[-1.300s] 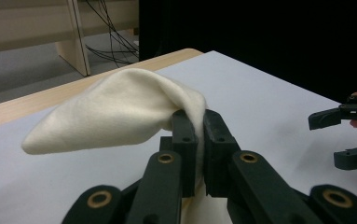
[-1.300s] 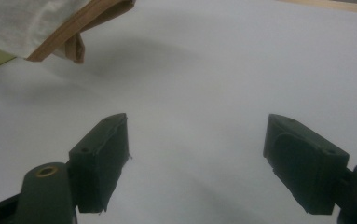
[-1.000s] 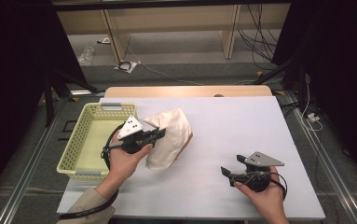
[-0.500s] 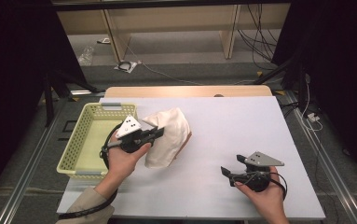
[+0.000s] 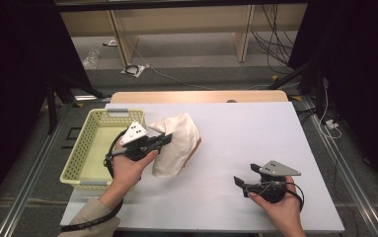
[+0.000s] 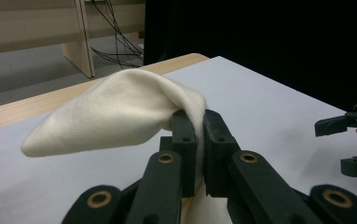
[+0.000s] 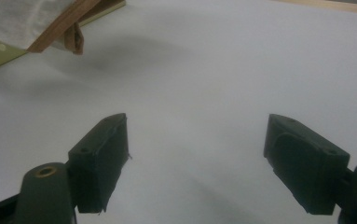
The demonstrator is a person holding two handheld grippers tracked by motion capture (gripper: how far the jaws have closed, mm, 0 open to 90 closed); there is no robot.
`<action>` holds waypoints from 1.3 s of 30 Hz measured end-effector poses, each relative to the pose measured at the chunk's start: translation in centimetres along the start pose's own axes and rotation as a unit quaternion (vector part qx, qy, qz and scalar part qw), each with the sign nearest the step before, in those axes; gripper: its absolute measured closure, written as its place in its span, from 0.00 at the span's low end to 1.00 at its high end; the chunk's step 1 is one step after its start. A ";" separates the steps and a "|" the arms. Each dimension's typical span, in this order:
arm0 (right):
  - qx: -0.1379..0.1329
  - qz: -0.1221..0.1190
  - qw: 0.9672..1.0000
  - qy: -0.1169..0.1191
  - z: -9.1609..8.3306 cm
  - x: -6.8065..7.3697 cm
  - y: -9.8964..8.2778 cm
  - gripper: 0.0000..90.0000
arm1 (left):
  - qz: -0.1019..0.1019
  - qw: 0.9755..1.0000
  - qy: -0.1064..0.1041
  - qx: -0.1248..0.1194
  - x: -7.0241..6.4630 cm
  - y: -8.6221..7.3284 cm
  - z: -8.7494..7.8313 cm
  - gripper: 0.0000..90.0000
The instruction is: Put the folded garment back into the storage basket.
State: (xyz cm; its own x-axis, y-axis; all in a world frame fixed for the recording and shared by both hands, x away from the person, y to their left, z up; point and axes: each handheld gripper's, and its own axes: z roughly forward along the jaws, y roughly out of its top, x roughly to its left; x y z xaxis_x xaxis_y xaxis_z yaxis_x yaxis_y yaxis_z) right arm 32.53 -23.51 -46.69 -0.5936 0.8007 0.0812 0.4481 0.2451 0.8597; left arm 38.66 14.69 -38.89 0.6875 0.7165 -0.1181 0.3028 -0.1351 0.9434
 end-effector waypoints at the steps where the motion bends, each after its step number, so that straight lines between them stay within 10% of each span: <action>1: 0.000 0.000 1.000 0.000 0.0 0.0 0.0 0.26 | 0.000 1.000 0.000 0.000 0.0 0.0 0.0 0.94; 39: 0.002 -0.001 1.000 -0.001 0.0 0.0 0.0 0.25 | -0.013 1.000 0.015 -0.011 1.3 0.4 -0.9 0.94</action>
State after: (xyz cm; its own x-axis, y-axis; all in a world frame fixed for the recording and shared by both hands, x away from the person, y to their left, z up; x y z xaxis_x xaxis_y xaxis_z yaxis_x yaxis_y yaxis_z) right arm 32.49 -23.50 -46.66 -0.5941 0.8006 0.0783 0.4491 0.2494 0.8580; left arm 39.10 16.16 -38.40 0.6600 0.7393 -0.1336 0.3049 -0.1011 0.9470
